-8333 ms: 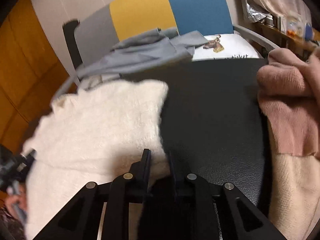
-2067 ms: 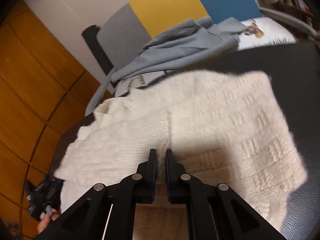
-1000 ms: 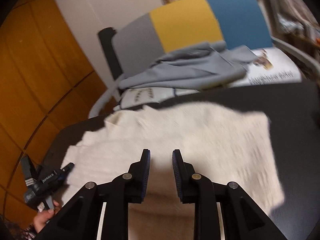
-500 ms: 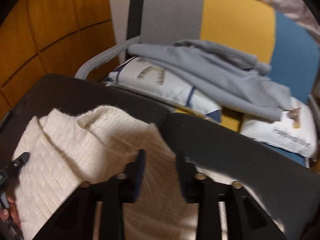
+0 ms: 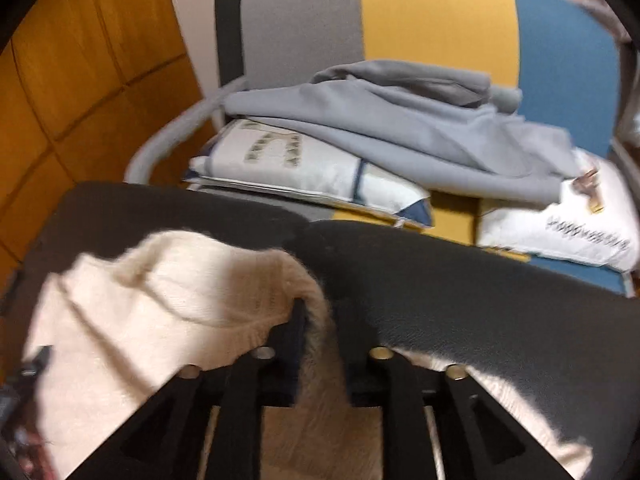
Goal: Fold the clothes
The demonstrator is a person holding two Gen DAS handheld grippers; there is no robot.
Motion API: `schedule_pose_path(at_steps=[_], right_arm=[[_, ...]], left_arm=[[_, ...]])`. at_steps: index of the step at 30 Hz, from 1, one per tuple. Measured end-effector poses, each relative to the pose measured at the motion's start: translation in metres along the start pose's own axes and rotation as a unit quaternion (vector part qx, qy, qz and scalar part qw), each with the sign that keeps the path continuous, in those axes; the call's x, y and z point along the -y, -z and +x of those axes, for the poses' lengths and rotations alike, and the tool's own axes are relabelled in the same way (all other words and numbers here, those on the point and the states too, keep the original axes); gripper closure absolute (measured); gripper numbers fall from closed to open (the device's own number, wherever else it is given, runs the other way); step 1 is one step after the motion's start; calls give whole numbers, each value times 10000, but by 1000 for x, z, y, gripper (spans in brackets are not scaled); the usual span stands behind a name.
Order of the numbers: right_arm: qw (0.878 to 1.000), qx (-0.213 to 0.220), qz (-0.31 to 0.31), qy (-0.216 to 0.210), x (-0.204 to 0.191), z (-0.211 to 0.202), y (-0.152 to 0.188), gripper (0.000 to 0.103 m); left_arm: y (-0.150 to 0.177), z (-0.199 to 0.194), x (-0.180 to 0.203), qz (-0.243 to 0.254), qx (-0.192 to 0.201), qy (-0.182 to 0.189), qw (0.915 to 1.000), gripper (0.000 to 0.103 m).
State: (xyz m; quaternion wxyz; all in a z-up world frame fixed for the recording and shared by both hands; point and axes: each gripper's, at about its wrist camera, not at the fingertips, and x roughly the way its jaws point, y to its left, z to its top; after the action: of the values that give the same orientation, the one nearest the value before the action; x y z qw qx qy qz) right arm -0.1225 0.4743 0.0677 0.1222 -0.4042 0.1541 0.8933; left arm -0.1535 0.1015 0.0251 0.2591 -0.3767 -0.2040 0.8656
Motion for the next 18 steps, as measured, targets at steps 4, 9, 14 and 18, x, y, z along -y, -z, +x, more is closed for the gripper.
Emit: schedule_pose_path(at_steps=[4, 9, 14, 18], right_arm=[[9989, 355, -278, -89, -8, -30, 14, 79], [9964, -52, -846, -79, -32, -12, 26, 94], [9976, -229, -640, 106, -26, 8, 17, 98], [9950, 169, -950, -240, -55, -15, 13, 97]], left_arm=[[-1, 1, 0, 12, 0, -1, 10000, 81], [-2, 1, -1, 3, -1, 12, 10000, 81], [-1, 1, -1, 2, 3, 22, 10000, 81], [-1, 2, -2, -5, 10, 34, 10000, 81]])
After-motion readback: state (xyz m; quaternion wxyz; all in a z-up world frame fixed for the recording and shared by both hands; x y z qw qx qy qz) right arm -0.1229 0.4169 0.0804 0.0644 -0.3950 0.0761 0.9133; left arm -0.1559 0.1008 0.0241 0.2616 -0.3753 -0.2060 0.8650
